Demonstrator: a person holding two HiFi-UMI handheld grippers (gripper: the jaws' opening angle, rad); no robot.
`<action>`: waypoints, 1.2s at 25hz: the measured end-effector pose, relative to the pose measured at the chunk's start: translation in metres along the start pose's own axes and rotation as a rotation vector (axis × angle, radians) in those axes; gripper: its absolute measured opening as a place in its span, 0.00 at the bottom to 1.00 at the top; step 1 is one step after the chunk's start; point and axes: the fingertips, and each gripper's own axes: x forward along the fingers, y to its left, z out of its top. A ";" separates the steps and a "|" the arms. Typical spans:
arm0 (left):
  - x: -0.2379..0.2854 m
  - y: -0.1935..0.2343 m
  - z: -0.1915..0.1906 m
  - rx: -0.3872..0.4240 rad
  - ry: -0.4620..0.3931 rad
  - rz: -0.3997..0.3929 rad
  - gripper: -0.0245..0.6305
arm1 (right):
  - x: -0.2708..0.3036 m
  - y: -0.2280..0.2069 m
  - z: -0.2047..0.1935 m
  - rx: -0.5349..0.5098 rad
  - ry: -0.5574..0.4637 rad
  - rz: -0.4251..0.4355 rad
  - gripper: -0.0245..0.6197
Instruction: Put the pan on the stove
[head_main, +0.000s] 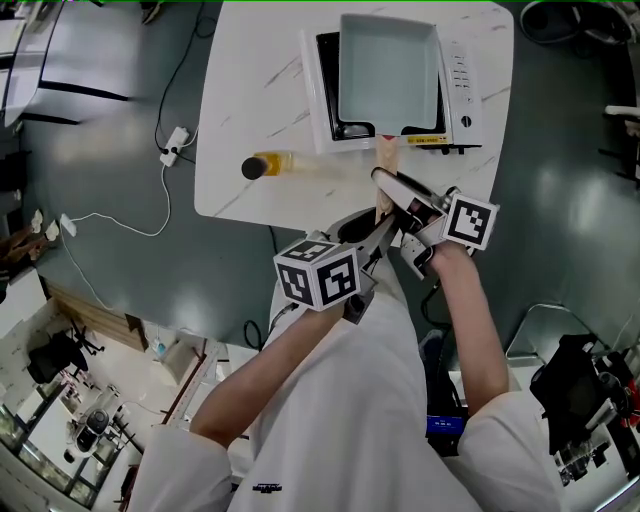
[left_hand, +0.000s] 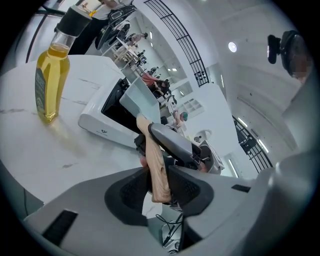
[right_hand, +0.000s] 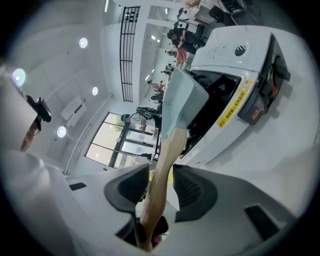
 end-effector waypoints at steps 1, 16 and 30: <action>0.000 0.001 0.000 0.000 0.000 -0.001 0.23 | 0.000 0.000 0.000 -0.006 0.000 -0.003 0.29; -0.042 0.000 0.027 0.115 -0.072 0.011 0.27 | -0.058 0.028 0.026 -0.245 -0.184 -0.240 0.39; -0.122 -0.062 0.086 0.390 -0.225 -0.029 0.11 | -0.115 0.132 0.019 -0.598 -0.314 -0.356 0.17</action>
